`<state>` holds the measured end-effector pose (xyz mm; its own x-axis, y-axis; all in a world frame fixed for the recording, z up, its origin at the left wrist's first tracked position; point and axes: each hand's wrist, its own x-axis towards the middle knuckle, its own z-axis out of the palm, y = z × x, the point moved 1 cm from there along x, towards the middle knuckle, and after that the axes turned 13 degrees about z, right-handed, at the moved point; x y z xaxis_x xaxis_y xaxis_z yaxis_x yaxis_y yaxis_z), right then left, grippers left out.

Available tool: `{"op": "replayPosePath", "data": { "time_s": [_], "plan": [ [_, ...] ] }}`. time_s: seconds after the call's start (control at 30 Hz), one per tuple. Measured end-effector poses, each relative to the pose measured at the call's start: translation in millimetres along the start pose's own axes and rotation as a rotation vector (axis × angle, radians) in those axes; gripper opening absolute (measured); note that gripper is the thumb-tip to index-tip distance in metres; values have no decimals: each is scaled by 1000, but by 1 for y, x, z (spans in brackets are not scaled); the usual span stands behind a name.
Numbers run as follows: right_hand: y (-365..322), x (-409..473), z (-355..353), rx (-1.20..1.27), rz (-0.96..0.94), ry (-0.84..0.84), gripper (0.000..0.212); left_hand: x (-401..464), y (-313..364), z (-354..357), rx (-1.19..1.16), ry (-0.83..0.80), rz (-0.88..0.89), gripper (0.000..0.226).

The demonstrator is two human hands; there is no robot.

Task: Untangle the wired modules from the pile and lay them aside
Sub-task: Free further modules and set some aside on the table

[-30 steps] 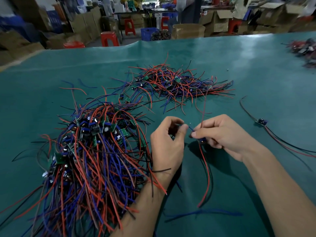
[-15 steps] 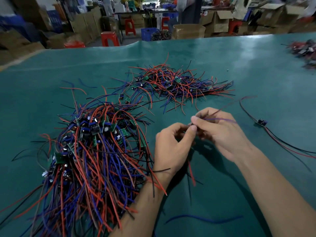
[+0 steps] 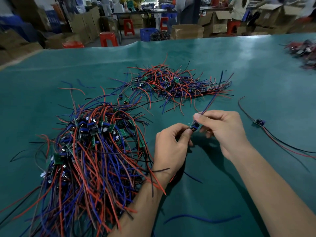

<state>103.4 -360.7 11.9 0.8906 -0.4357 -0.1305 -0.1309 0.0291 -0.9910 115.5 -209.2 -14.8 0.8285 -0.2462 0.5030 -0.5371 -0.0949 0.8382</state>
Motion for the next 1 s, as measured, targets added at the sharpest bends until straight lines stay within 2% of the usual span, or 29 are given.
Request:
{"op": "replayPosePath", "data": {
  "time_s": [0.2,0.27,0.33,0.43,0.47,0.5,0.57,0.6,0.63,0.7,0.83,1.0],
  "plan": [
    [-3,15,-33,-250,-298,418,20,0,1,1,57,-56,21,15],
    [-5,19,-42,-247,-319,550,19,-1,1,1,58,-66,22,16],
    [-7,21,-50,-145,-320,685,13,-1,2,0,65,-60,23,17],
    [-6,19,-59,-124,-276,896,10,1,1,-1,22,45,-13,19],
    [-4,17,-58,-196,-252,894,14,1,0,-1,2,87,-24,19],
    [-2,16,-52,-312,-236,819,23,2,0,-1,-6,117,-27,18],
    [0,8,-27,-508,-217,460,44,1,-1,-1,1,141,-22,17],
    [0,3,-11,-527,-187,253,49,1,-1,-1,10,145,-15,16],
    [0,-4,4,-481,-164,71,47,2,-2,-1,26,146,-4,15],
    [3,-10,22,-395,-202,-85,31,2,-5,-2,62,144,22,13],
    [5,-7,18,-329,-303,-73,7,3,-6,-2,78,98,18,13],
    [-12,-5,0,-197,-383,132,12,2,-2,1,63,14,45,16]
  ]
}}
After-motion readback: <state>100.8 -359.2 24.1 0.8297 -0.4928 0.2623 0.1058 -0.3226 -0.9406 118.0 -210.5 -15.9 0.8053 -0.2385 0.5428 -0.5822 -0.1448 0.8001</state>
